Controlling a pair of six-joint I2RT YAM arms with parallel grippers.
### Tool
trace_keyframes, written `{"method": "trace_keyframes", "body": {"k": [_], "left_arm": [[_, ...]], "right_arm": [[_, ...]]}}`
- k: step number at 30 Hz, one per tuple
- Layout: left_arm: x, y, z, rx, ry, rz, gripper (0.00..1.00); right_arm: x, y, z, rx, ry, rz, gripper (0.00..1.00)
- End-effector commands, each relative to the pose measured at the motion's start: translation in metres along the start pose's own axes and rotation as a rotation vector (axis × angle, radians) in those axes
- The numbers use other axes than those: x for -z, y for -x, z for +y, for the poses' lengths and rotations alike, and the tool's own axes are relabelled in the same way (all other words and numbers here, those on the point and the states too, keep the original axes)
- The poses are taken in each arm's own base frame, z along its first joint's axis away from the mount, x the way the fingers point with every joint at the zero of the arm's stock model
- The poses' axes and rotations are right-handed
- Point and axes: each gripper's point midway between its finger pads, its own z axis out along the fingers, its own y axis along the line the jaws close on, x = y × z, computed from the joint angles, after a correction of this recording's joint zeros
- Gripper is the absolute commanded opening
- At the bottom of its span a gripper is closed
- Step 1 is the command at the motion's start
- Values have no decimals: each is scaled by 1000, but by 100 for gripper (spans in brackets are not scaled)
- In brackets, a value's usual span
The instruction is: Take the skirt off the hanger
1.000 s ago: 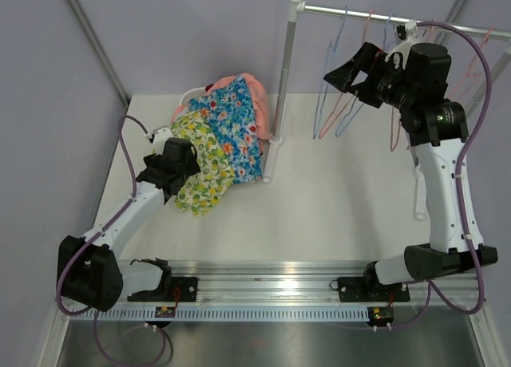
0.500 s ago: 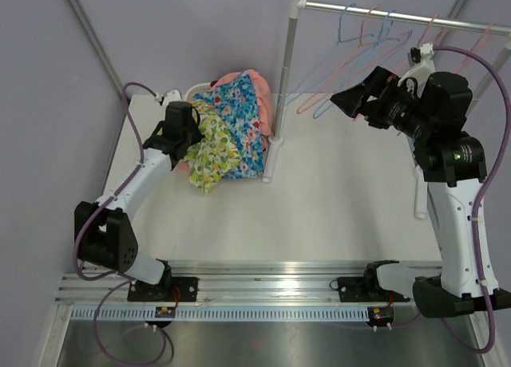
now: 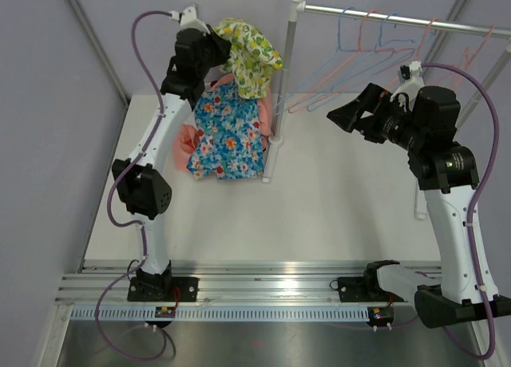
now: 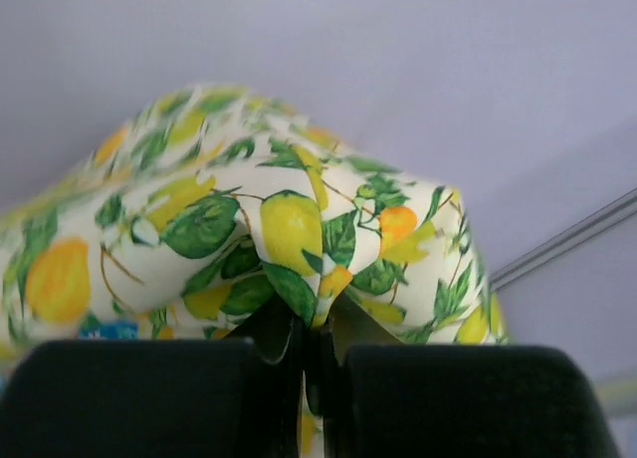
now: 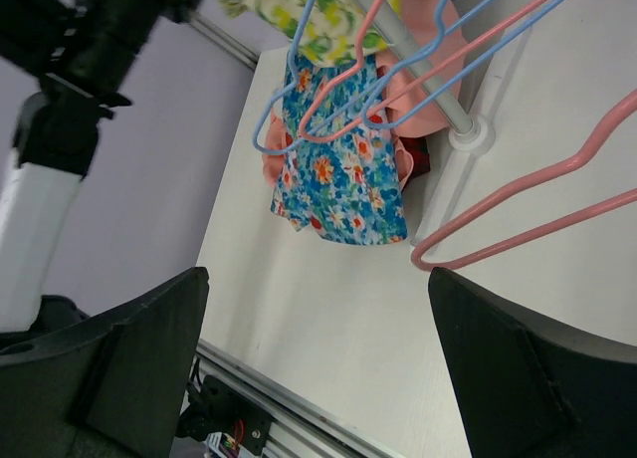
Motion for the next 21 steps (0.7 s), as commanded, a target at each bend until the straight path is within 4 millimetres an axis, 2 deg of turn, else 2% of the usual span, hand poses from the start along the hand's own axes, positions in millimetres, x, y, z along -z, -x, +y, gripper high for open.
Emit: {"method": "trace_keyframes", "body": {"k": [1, 2, 3, 4, 5, 6, 9, 11, 12, 13, 14, 15, 16, 18, 19, 21], "left_arm": [[-21, -102, 51, 49, 154, 202, 0], [-7, -143, 79, 58, 231, 277, 0], [-1, -144, 82, 75, 235, 244, 0], [11, -156, 95, 99, 275, 229, 0], [24, -164, 97, 107, 275, 214, 0], [51, -172, 103, 118, 273, 184, 0], [93, -183, 111, 89, 318, 167, 0], [105, -183, 115, 53, 344, 163, 0], [111, -185, 118, 40, 360, 182, 4], [110, -186, 119, 27, 362, 201, 25], [108, -185, 121, 12, 367, 216, 54], [111, -192, 127, -13, 392, 272, 87], [99, -182, 116, -21, 364, 281, 99], [99, -176, 114, -68, 380, 320, 99], [95, -154, 102, -70, 356, 283, 99], [98, -129, 87, -91, 327, 249, 99]], "right_arm": [[23, 12, 15, 65, 22, -57, 99], [26, 13, 15, 78, 11, -63, 99], [29, 14, 15, 83, 6, -70, 99], [32, 14, 16, 88, 7, -74, 100], [33, 15, 15, 86, 2, -78, 99], [33, 14, 16, 88, 4, -76, 99], [31, 12, 17, 72, 20, -68, 99], [30, 12, 20, 56, 34, -64, 100], [31, 12, 22, 54, 40, -64, 99], [33, 12, 24, 53, 46, -68, 100], [34, 13, 26, 44, 50, -70, 99], [36, 13, 27, 44, 53, -72, 99], [41, 13, 30, 42, 62, -79, 99], [44, 12, 31, 40, 60, -79, 100], [47, 11, 32, 44, 59, -81, 99], [52, 8, 33, 45, 54, -74, 99]]}}
